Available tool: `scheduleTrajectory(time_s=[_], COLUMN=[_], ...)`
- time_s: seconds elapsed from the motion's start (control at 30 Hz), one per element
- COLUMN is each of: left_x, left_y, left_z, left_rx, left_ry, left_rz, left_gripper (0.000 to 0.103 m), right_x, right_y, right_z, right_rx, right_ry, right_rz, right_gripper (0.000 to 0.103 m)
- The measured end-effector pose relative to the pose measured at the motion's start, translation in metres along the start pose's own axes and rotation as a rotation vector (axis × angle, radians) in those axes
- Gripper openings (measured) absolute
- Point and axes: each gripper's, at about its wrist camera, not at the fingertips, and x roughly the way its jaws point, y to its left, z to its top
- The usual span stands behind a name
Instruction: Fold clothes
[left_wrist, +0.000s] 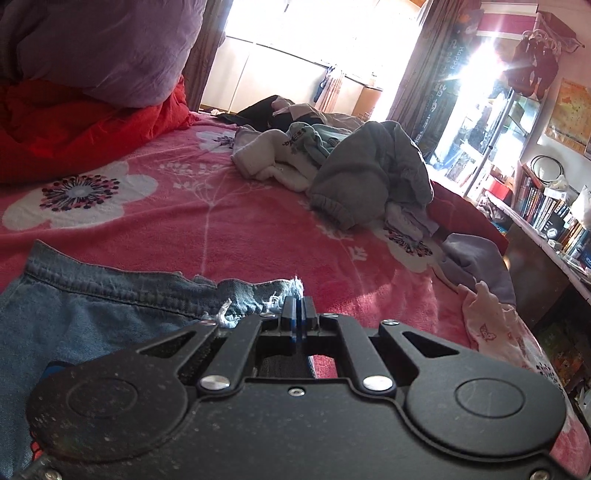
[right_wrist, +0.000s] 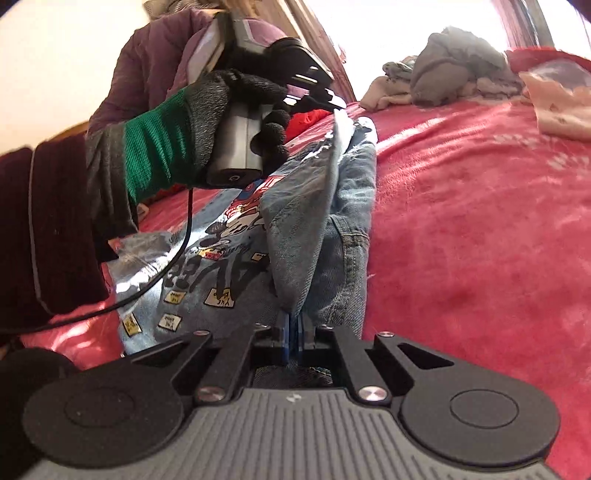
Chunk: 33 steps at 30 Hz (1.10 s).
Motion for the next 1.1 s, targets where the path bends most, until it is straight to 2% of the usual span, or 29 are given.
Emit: scheduleTrajectory(time_s=[0.07, 0.17, 0.2, 0.23, 0.33, 0.4, 0.53, 0.7, 0.87, 0.9, 1.0, 1.1], left_x=[0.006, 0.033, 0.044, 0.047, 0.022, 0.009, 0.005, 0.017, 0.027, 0.028, 0.014, 0.001], left_y=[-0.005, -0.012, -0.011, -0.009, 0.008, 0.023, 0.055, 0.051, 0.052, 0.053, 0.051, 0.056], left_z=[0.000, -0.004, -0.007, -0.008, -0.001, 0.005, 0.010, 0.005, -0.003, -0.004, 0.000, 0.007], left_rx=[0.025, 0.099, 0.106, 0.102, 0.056, 0.042, 0.007, 0.071, 0.084, 0.089, 0.099, 0.061], left_ry=[0.013, 0.115, 0.178, 0.196, 0.113, 0.077, 0.100, 0.150, 0.177, 0.178, 0.134, 0.073], left_rz=[0.009, 0.032, 0.021, 0.021, -0.009, 0.012, 0.049, 0.030, 0.018, 0.016, -0.014, -0.019], left_gripper=[0.001, 0.001, 0.007, 0.008, 0.015, 0.015, 0.015, 0.015, 0.015, 0.004, 0.002, 0.002], right_x=[0.000, 0.001, 0.001, 0.001, -0.001, -0.005, -0.011, -0.008, -0.005, -0.004, -0.003, -0.003], right_y=[-0.003, -0.002, -0.002, -0.002, 0.000, 0.001, 0.000, -0.002, -0.002, -0.002, -0.002, -0.002], right_z=[0.000, -0.001, -0.001, -0.001, 0.001, 0.000, -0.001, 0.001, 0.000, 0.000, 0.000, 0.000], right_rx=[0.024, 0.017, 0.019, 0.021, 0.020, 0.014, 0.026, 0.034, 0.031, 0.032, 0.035, 0.035], right_ry=[-0.001, 0.000, 0.000, 0.000, -0.003, -0.013, -0.029, -0.025, -0.018, -0.017, -0.017, -0.018], right_rz=[0.004, -0.003, -0.004, -0.005, -0.008, -0.016, -0.031, -0.037, -0.038, -0.038, -0.038, -0.039], right_gripper=[0.006, 0.007, 0.007, 0.007, 0.010, 0.013, 0.015, 0.016, 0.017, 0.017, 0.017, 0.017])
